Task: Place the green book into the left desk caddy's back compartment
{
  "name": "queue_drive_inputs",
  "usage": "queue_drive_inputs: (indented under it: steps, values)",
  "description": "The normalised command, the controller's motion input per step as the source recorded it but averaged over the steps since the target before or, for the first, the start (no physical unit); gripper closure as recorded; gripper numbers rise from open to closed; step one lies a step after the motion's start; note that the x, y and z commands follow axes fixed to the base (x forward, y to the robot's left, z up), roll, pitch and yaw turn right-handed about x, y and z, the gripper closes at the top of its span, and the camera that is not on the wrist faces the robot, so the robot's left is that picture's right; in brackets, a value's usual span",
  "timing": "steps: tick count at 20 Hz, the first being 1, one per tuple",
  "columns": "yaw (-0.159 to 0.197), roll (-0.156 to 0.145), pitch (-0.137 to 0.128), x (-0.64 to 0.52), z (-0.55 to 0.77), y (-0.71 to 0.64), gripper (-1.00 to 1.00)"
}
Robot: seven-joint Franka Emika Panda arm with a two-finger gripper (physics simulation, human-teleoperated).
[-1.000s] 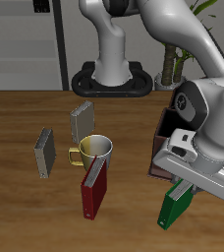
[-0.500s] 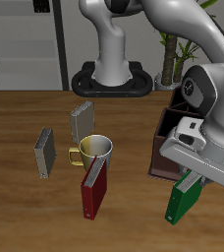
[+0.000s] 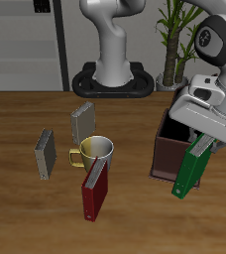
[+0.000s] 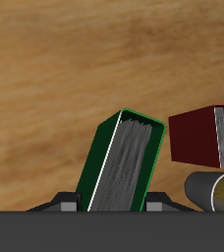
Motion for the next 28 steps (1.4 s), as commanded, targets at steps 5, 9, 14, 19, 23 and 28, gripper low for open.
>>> queue_drive_inputs:
  steps: [5, 9, 14, 19, 23, 28]
  values:
    - [0.170, -0.006, -0.124, -0.54, 0.53, -0.10, 1.00]
    - [0.098, -0.028, -0.101, -0.55, 0.48, -0.19, 1.00]
    - [0.112, -0.001, -0.092, -0.64, 0.38, -0.12, 1.00]
    - [0.044, -0.027, -0.031, -0.60, 0.22, -0.20, 1.00]
    - [0.029, -0.003, -0.008, -0.62, 0.27, -0.06, 1.00]
    - [-0.010, -0.014, -0.034, -0.47, 0.24, -0.03, 1.00]
